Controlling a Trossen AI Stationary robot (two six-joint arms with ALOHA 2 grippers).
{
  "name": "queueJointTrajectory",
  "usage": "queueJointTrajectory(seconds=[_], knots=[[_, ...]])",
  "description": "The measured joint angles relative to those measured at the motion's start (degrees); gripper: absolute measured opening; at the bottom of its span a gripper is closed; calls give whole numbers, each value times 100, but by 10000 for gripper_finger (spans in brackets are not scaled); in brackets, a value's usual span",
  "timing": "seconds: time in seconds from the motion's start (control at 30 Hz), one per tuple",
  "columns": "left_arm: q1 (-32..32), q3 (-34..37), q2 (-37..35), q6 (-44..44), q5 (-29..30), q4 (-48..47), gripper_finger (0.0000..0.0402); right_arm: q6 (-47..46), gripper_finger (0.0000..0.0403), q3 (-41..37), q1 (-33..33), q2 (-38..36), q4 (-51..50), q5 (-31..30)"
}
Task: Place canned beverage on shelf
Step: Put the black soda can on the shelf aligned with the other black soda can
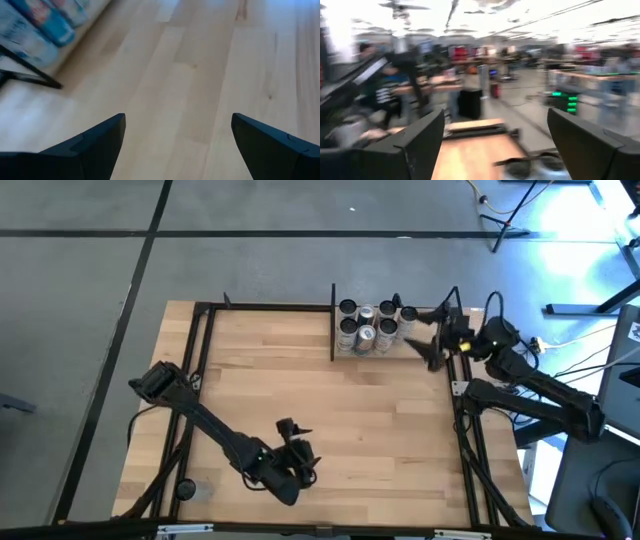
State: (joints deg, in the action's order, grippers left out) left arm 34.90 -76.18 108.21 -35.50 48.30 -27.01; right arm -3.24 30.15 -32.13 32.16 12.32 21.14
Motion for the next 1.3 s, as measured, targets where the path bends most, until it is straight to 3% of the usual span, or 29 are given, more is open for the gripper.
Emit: queueJointTrajectory(seconds=[0.13, 0.3, 0.57, 0.77, 1.03, 1.3], knots=[[85, -987, -172, -422, -296, -1725, 349, 253, 335, -4, 906, 136, -380, -216], [192, -1999, -349, -2026, -1325, -4007, 350, 584, 335, -13, 1953, 522, -625, -694], [816, -2502, -392, -4830, -3106, -6261, 350, 830, 335, -13, 3130, 1277, -148, -1314], [1462, -2437, -388, -5835, -3660, -6299, 350, 1046, 335, -13, 3559, 1811, 628, -1318], [2244, -2437, -425, -7056, -4218, -6303, 350, 1264, 335, -13, 3590, 2374, 1289, -1362], [2543, -2432, -425, -7728, -4614, -6301, 350, 1369, 335, -13, 3588, 2519, 1564, -1468]])
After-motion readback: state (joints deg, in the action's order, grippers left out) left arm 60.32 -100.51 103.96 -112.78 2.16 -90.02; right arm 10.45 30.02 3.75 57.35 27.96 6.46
